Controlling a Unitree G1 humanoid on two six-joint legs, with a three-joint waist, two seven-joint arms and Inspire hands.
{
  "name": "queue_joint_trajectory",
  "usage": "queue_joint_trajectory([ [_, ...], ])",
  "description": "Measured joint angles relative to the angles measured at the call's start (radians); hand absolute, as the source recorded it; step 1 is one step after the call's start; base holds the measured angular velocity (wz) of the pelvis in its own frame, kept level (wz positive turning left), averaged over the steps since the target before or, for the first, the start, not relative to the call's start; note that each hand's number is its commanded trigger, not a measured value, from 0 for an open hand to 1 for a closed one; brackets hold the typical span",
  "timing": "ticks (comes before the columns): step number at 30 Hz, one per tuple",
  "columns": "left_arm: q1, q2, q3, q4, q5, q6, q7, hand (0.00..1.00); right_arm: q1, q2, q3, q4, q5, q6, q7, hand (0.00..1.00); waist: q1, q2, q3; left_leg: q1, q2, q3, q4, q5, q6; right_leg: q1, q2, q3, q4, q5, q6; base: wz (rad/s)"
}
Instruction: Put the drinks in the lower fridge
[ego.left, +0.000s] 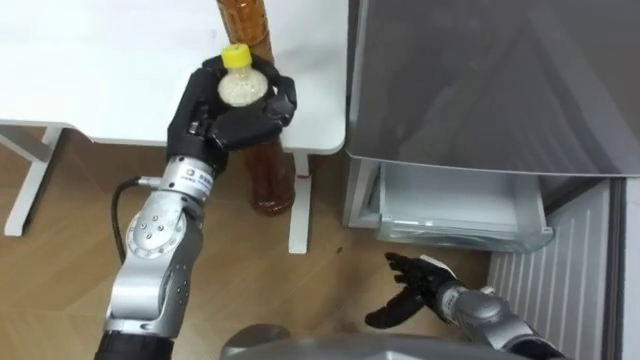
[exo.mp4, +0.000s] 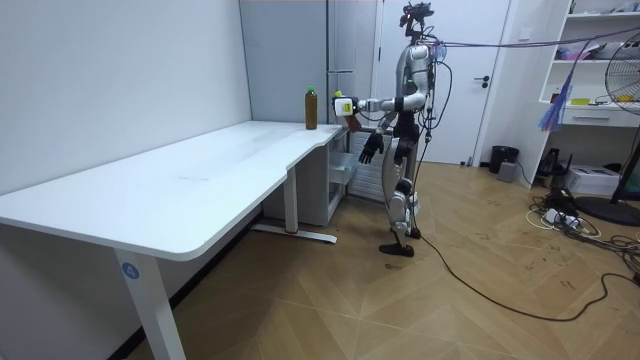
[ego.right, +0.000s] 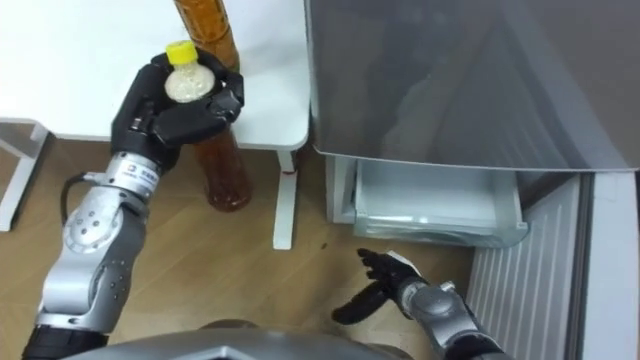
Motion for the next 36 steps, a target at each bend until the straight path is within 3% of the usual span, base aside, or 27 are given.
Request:
queue_joint_trajectory([
  [2, 0.0, 0.005, -0.007, 0.0, 0.0, 0.0, -0.005, 1.0, 0.0, -0.001, 0.0, -0.066, -0.016, 0.018, 0.047, 0.0, 0.012, -0.004, 0.0018, 0.001, 0.0, 0.0, 0.0, 0.0, 0.0, 0.0, -0.001, -0.001, 0.0, 0.0, 0.0, -0.02],
  [9, 0.0, 0.017, -0.016, 0.0, -0.001, 0.0, -0.029, 1.0, 0.003, -0.002, 0.005, -0.251, -0.017, 0.02, 0.168, 0.0, 0.017, -0.002, 0.0045, 0.006, 0.0, 0.001, 0.0, 0.0, 0.0, 0.007, 0.0, 0.001, 0.0, 0.0, 0.0, 0.0],
  [14, 0.001, 0.035, -0.037, 0.0, 0.0, 0.0, -0.05, 1.0, 0.012, -0.013, 0.016, -0.38, 0.009, 0.021, 0.232, 0.0, 0.016, 0.005, 0.0128, -0.004, 0.001, 0.004, 0.004, 0.0, 0.0, -0.002, 0.001, 0.027, 0.0, 0.0, 0.0, -0.01],
  [21, 0.001, 0.034, -0.063, 0.0, -0.002, 0.0, -0.103, 1.0, 0.045, -0.016, 0.023, -0.5, 0.056, 0.03, 0.306, 0.0, 0.008, 0.008, 0.0135, -0.006, 0.0, 0.0, 0.009, 0.0, 0.0, 0.0, 0.0, 0.029, 0.0, 0.0, 0.0, 0.02],
  [26, 0.0, 0.03, -0.116, 0.001, -0.001, 0.0, -0.122, 1.0, 0.045, -0.013, 0.033, -0.554, 0.141, 0.037, 0.354, 0.0, -0.008, 0.013, 0.0129, -0.003, -0.001, -0.002, 0.01, 0.0, 0.0, 0.002, 0.003, 0.079, 0.001, 0.0, 0.0, 0.0],
  [36, 0.0, 0.013, -0.167, 0.002, 0.001, 0.0, -0.135, 1.0, 0.055, -0.007, 0.035, -0.585, 0.17, 0.04, 0.409, 0.0, -0.017, 0.02, 0.0143, -0.002, 0.0, 0.004, 0.016, 0.0, 0.0, 0.001, 0.006, 0.105, 0.003, 0.0, 0.0, -0.03],
])
